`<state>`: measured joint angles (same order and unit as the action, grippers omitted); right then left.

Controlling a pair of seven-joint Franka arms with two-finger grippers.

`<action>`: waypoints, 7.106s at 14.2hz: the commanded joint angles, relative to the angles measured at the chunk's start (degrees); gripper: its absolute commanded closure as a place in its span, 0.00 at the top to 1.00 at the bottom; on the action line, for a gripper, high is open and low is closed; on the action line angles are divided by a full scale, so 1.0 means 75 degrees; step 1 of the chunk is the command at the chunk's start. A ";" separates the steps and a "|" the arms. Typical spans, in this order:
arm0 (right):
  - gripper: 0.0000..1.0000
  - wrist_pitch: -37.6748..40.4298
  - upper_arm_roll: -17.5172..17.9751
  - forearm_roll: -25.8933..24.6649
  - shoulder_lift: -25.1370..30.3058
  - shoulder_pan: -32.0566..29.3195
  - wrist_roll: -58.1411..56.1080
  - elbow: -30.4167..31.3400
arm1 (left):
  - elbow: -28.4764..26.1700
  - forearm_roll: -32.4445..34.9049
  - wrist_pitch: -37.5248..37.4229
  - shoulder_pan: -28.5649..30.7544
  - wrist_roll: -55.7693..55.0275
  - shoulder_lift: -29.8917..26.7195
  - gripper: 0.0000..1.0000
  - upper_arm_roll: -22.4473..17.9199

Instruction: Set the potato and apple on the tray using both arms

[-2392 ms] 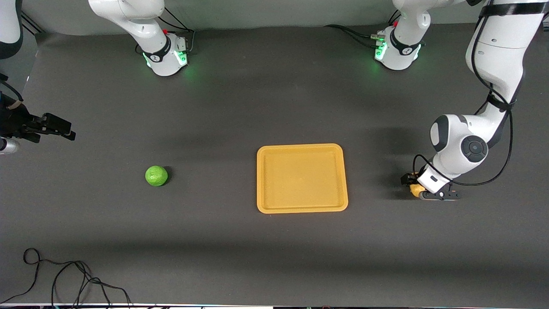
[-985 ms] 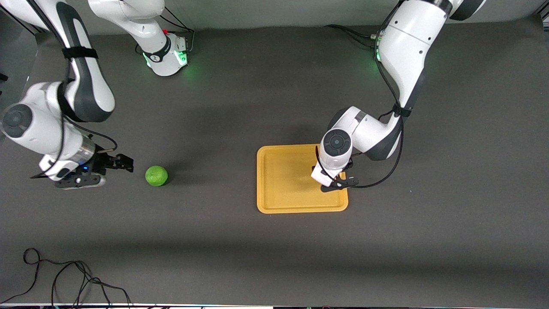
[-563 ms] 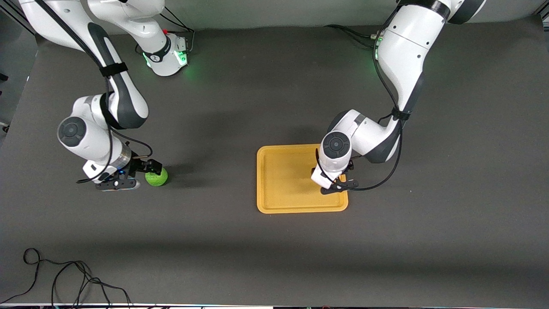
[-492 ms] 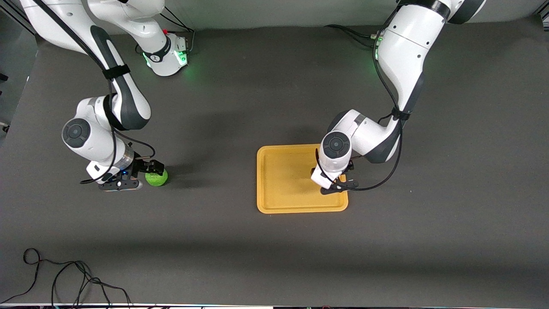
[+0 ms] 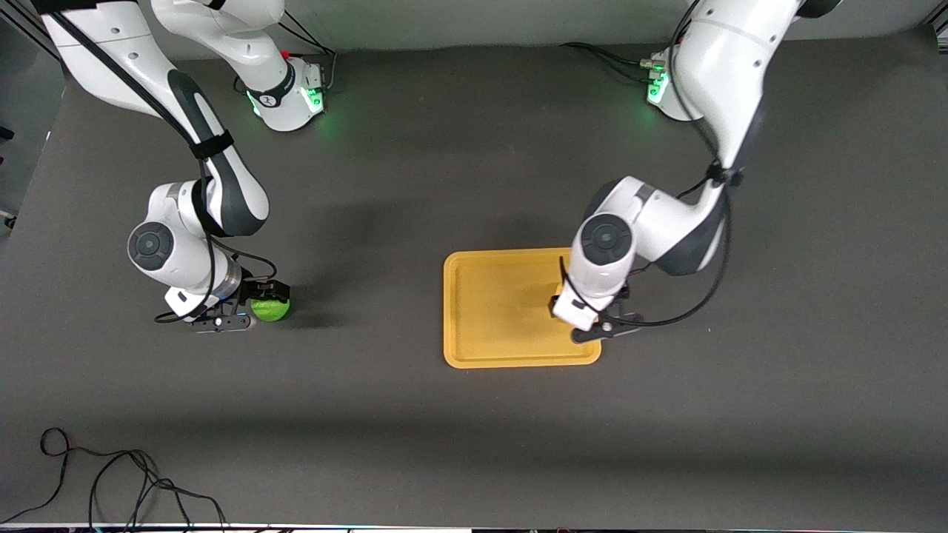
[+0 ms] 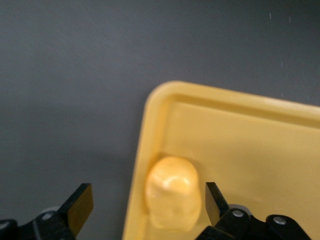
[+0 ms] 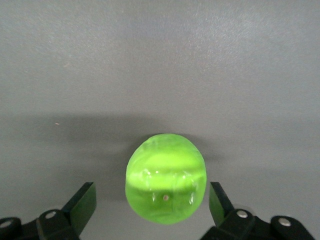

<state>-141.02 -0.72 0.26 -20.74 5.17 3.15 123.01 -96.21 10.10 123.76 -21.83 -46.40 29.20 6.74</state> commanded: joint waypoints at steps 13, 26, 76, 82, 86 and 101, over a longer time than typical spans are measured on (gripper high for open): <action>0.40 0.0890 -0.0009 -0.0212 0.0117 0.0702 0.0677 -0.0939 | -0.1351 -0.1382 -0.3212 0.3811 0.5952 -0.4291 1.00 -0.0008; 0.31 0.2092 0.0073 0.0082 -0.4578 0.4583 0.6400 -0.8028 | -0.0531 -0.1300 -0.3669 0.3826 0.5882 -0.4268 1.00 -0.0020; 1.00 0.3733 0.0179 0.0703 -0.0694 0.2687 0.2760 -0.5258 | -0.0554 -0.1112 -0.3716 0.2606 0.6104 -0.4350 1.00 -0.1356; 1.00 0.5290 0.0096 0.0598 0.0618 0.1424 0.2311 -0.4860 | -0.0554 -0.1101 -0.3798 0.2595 0.6105 -0.4362 1.00 -0.1344; 1.00 0.6052 0.0038 0.0435 0.1253 0.0835 0.1936 -0.4554 | -0.0554 -0.1089 -0.3786 0.2583 0.6105 -0.4409 1.00 -0.1332; 1.00 0.6945 0.0541 -0.0082 0.3281 -0.1532 -0.0372 -0.3909 | -0.0648 -0.1065 -0.3798 0.2524 0.6093 -0.4491 1.00 -0.1321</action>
<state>-87.41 1.14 0.71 0.16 -3.55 3.45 89.84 -100.51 1.29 96.24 -2.06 -1.22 -3.10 -2.79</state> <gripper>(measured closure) 0.000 0.000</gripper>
